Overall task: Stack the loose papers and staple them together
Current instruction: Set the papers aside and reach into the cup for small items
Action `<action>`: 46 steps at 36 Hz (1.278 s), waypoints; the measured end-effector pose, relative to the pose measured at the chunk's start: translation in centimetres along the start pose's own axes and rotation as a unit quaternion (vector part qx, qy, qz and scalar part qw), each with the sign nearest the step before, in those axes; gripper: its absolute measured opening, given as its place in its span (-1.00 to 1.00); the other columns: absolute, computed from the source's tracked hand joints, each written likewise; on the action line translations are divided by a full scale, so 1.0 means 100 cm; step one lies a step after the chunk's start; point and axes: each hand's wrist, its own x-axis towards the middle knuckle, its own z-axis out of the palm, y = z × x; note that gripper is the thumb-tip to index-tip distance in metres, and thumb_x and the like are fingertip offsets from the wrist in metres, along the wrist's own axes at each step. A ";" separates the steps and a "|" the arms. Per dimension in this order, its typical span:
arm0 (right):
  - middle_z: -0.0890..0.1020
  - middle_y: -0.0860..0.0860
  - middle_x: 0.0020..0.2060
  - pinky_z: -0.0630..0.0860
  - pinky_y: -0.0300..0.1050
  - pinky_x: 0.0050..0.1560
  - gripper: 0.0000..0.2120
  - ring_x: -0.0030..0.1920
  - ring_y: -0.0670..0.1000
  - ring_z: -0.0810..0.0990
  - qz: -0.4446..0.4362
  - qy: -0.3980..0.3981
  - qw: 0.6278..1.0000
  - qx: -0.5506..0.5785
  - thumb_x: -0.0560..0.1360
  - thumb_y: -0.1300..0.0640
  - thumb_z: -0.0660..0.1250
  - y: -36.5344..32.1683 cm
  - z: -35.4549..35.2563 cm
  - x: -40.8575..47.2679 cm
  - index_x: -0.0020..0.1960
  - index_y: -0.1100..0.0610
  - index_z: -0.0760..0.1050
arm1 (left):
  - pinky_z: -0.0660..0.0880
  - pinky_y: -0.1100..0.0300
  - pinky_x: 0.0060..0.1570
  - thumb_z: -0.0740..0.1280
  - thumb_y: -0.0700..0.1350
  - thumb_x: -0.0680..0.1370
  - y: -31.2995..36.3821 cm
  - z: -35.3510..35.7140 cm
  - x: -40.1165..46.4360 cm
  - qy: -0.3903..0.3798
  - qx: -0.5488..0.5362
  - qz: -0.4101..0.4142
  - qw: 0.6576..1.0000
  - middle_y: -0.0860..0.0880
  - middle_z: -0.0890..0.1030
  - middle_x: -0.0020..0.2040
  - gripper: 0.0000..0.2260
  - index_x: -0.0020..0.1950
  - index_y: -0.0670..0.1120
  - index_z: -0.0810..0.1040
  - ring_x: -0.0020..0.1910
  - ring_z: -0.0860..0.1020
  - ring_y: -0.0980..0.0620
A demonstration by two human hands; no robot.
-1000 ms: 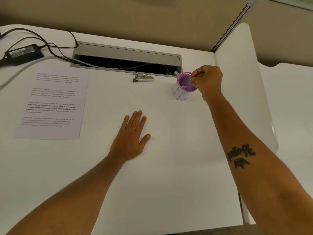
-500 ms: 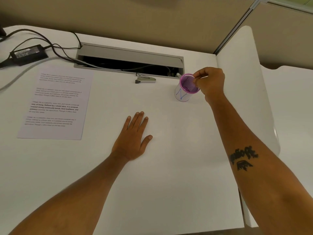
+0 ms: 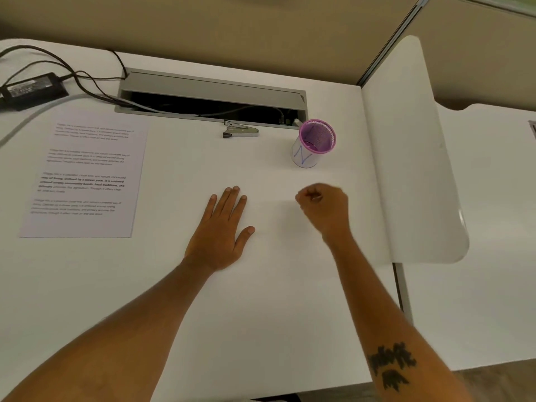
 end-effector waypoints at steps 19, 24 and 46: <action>0.74 0.02 -0.09 0.52 -0.18 -0.04 -0.92 -0.10 0.00 0.68 0.011 0.051 0.995 -0.087 0.54 0.15 0.48 0.035 0.042 -0.033 -0.04 0.16 0.71 | 0.05 -0.20 0.71 -0.07 0.26 0.74 0.001 0.000 0.000 0.005 0.005 -0.004 1.000 -0.14 0.03 0.77 -0.32 0.75 -0.12 0.07 0.77 -0.04 -0.11; 0.76 0.03 -0.13 0.53 -0.19 -0.11 -0.90 -0.14 0.02 0.70 0.011 0.046 0.994 -0.103 0.55 0.16 0.46 0.033 0.043 -0.029 -0.08 0.17 0.74 | 0.04 -0.20 0.72 -0.10 0.28 0.73 0.001 0.000 0.000 0.003 0.004 -0.003 1.000 -0.14 0.03 0.77 -0.31 0.75 -0.12 0.07 0.77 -0.04 -0.11; 0.62 0.18 0.00 0.52 -0.08 -0.11 -0.91 -0.03 0.16 0.63 0.021 -0.028 0.964 -0.264 0.50 0.37 0.35 0.006 0.055 -0.026 0.00 0.28 0.55 | 0.03 -0.18 0.73 -0.09 0.29 0.73 0.001 0.001 0.000 0.002 -0.002 -0.006 1.000 -0.14 0.03 0.77 -0.30 0.76 -0.11 0.06 0.77 -0.03 -0.11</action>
